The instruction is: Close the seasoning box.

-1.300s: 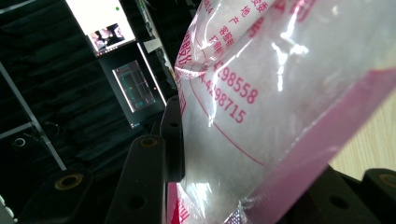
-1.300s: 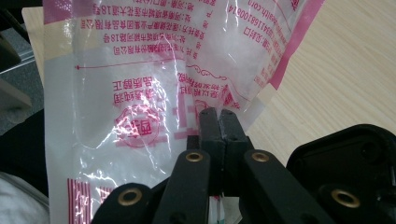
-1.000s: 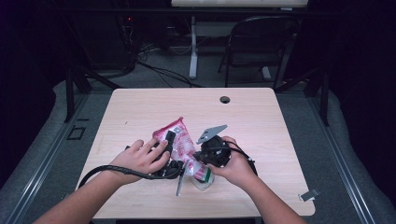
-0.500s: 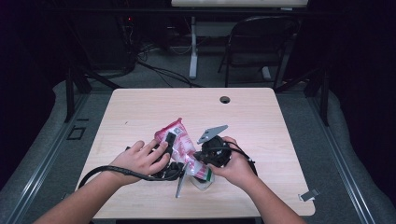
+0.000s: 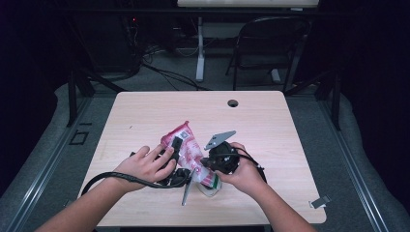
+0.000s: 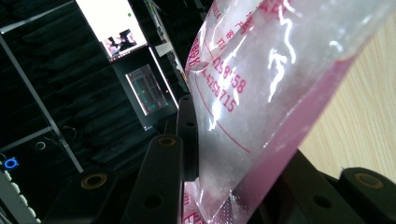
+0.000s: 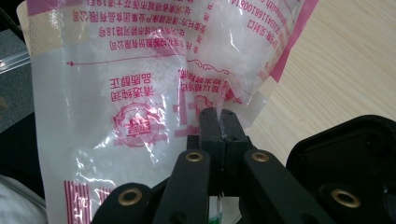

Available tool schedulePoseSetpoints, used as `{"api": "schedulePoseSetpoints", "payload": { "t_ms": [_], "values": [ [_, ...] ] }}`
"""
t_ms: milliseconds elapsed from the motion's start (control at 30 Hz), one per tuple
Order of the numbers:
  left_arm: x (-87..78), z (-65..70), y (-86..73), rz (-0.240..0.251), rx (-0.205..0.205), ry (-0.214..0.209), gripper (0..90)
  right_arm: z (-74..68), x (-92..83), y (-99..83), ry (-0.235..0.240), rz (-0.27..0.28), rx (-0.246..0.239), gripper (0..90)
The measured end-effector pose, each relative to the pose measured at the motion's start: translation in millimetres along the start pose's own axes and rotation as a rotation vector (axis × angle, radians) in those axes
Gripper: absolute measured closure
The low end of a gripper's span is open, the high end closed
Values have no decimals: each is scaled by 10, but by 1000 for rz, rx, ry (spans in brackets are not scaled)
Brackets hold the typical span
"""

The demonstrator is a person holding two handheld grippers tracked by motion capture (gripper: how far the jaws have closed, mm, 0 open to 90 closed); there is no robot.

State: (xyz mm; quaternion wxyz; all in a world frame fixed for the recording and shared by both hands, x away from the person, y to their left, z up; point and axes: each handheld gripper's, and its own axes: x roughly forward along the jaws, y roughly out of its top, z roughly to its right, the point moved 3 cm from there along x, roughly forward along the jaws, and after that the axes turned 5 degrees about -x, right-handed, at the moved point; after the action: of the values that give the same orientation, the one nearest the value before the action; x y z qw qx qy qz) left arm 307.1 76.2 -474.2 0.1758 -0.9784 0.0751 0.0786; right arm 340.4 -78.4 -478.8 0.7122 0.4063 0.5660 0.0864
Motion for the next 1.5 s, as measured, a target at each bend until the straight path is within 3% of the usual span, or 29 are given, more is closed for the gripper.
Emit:
{"api": "schedulePoseSetpoints", "payload": {
  "t_ms": [133, 233, 433, 500, 567, 867, 1000, 1133, 1167, 1233, 1500],
  "values": [
    [-3, 13, -6, -1, -22, -16, 778, -3, 3, -9, -4, -2, -1, 900],
    [-12, -22, 1, 0, 3, -2, 779, 0, -2, -11, -5, -3, -3, 900],
    [-12, -25, 1, 5, -6, -4, 781, 4, -11, -19, -5, -3, -2, 900],
    [-19, -37, 7, 1, 14, 2, 782, 3, -9, -28, -7, 4, 2, 900],
    [-15, -20, 10, 11, -9, -6, 783, 3, -8, -39, -2, 5, 6, 900],
    [-36, -66, 31, 14, 8, 7, 786, 7, -43, -71, -4, 3, 9, 900],
    [-34, -56, 24, 17, -17, -1, 786, 12, -46, -79, -7, 2, 7, 900],
    [-40, -70, 23, 17, -16, 2, 788, 16, -54, -83, -4, 5, 13, 900],
    [-39, -64, 23, 17, -24, -14, 788, 15, -54, -85, -6, 6, 15, 900],
    [-42, -61, 26, 20, -16, 2, 789, 15, -53, -88, -7, 5, 14, 900],
    [-43, -52, 38, 20, -7, -2, 794, 8, -42, -99, -6, 1, 17, 900]
  ]
}}
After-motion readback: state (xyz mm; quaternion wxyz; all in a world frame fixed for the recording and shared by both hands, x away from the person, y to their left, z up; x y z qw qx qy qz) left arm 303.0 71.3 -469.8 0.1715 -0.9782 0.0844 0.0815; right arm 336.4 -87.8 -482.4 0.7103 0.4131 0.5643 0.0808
